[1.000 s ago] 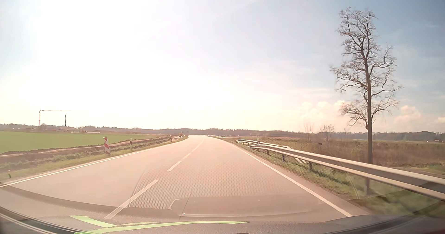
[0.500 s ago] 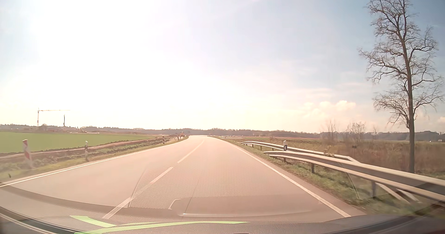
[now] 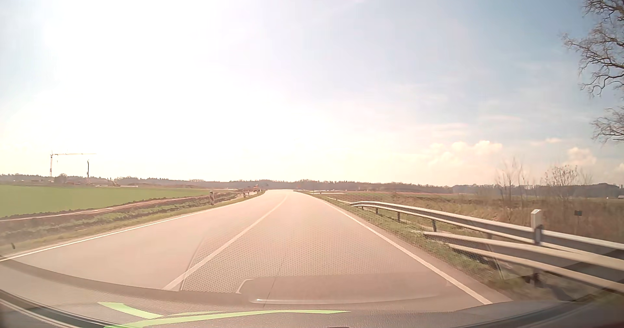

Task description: Follow the waypoints while adhering to traffic rules and regulations

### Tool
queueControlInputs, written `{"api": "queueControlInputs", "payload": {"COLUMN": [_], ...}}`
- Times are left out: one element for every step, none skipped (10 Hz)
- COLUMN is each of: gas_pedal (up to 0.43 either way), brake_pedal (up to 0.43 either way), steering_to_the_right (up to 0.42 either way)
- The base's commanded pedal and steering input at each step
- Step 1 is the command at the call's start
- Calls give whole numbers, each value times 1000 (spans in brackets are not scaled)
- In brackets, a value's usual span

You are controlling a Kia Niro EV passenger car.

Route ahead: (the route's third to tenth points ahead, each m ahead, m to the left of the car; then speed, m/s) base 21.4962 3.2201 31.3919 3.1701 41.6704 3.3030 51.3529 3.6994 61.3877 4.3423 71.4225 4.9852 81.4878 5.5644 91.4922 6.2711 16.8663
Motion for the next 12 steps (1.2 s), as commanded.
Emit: {"api": "queueControlInputs", "payload": {"gas_pedal": [157,157,157,157,157,157,157,157,157,157,157,157], "brake_pedal": [0,0,0,0,0,0,0,0,0,0,0,0], "steering_to_the_right": [-5,-5,-5,-5,-5,-5,-5,-5,-5,-6,-6,-6]}}
